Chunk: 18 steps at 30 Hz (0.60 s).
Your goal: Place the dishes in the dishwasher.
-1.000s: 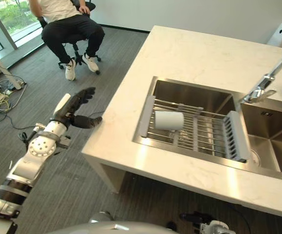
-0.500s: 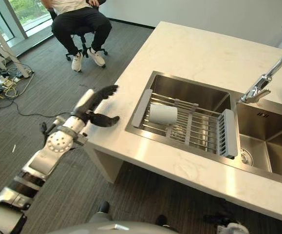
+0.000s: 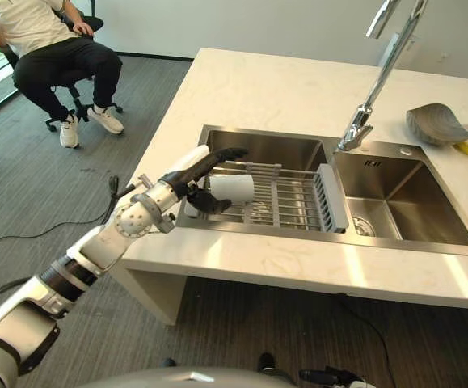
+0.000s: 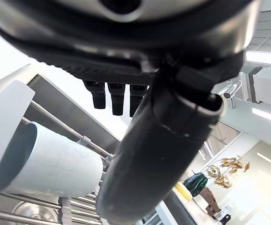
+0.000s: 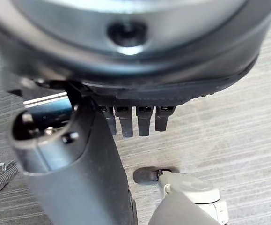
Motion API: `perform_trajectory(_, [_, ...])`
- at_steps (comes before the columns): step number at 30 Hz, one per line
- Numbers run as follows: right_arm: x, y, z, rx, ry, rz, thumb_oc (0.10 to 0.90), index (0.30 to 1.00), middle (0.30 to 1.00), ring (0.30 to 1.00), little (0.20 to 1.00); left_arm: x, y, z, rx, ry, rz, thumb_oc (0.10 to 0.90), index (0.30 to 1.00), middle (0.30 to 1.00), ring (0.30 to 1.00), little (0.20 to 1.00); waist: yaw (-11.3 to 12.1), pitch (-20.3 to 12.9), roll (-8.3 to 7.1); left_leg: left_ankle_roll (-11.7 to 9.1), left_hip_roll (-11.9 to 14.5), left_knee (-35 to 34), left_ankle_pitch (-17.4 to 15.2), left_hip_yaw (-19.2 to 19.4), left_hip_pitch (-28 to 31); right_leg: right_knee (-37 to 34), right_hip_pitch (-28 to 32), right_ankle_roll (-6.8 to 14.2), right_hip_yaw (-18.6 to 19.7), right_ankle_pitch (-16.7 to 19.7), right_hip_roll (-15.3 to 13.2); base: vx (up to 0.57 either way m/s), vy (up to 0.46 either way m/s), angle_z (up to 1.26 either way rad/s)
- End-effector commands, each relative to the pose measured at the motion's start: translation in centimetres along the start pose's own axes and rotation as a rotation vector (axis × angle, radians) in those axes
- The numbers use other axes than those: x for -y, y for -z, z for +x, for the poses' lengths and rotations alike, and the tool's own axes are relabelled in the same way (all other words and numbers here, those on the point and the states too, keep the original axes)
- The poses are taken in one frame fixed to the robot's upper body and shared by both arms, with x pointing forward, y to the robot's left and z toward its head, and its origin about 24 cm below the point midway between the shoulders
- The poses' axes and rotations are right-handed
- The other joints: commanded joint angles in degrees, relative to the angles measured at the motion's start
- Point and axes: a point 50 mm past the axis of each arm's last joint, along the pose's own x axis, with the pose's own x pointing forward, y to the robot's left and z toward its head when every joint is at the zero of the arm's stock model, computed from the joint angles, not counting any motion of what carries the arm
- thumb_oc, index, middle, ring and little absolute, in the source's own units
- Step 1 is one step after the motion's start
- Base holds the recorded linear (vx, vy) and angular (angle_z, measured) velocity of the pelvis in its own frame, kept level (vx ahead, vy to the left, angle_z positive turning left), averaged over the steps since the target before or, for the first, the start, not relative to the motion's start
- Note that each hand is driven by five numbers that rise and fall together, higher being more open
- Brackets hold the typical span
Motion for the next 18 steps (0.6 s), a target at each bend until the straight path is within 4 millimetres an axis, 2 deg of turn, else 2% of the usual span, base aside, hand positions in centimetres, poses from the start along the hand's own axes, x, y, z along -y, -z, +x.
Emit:
perform_trajectory(1, [2.5, -3.7, -0.5, 0.123, 0.062, -0.010, 0.800, 0.900, 0.900, 0.900, 0.900, -5.5, -3.3, 3.0, 0.122, -0.176, 0.191, 0.800, 0.900, 0.900, 0.900, 0.900, 2.08, -0.59, 3.63, 3.18, -0.45, 0.55, -3.19, -2.03, -0.77, 0.77, 0.67, 4.88, -2.62, -6.36, 0.09, 0.04, -0.003, -0.07])
perform_trajectory(2, [2.5, -3.6, -0.5, 0.123, 0.062, -0.009, 0.800, 0.900, 0.900, 0.900, 0.900, -5.5, -3.3, 3.0, 0.123, -0.175, 0.192, 0.800, 0.900, 0.900, 0.900, 0.900, 2.24, -0.54, 3.61, 3.17, -0.42, 0.55, -3.23, -1.92, -0.68, 0.77, 0.69, 4.87, -2.51, -6.35, 0.12, 0.05, -0.008, -0.13])
perform_trajectory(7, [2.4, -2.5, -0.4, 0.087, 0.061, -0.005, 0.800, 0.900, 0.900, 0.900, 0.900, -6.2, -0.9, 3.4, -0.006, -0.168, 0.277, 0.800, 0.900, 0.900, 0.900, 0.900, 1.61, -0.84, 3.98, 2.92, 0.25, 0.55, -3.37, -0.29, 0.04, 0.77, 0.52, 5.15, -2.17, -6.35, 0.19, 0.01, -0.005, -0.09])
perform_trajectory(18, [2.2, -1.7, -0.4, 0.071, 0.063, 0.039, 0.800, 0.900, 0.900, 0.900, 0.900, -6.0, 0.8, 3.8, -0.100, -0.134, 0.349, 0.800, 0.900, 0.900, 0.900, 0.900, 0.63, -1.04, 4.47, 2.86, 0.50, 0.55, -3.93, 1.39, 0.99, 0.77, 0.35, 5.49, -1.76, -6.23, 0.13, 0.02, 0.005, -0.04])
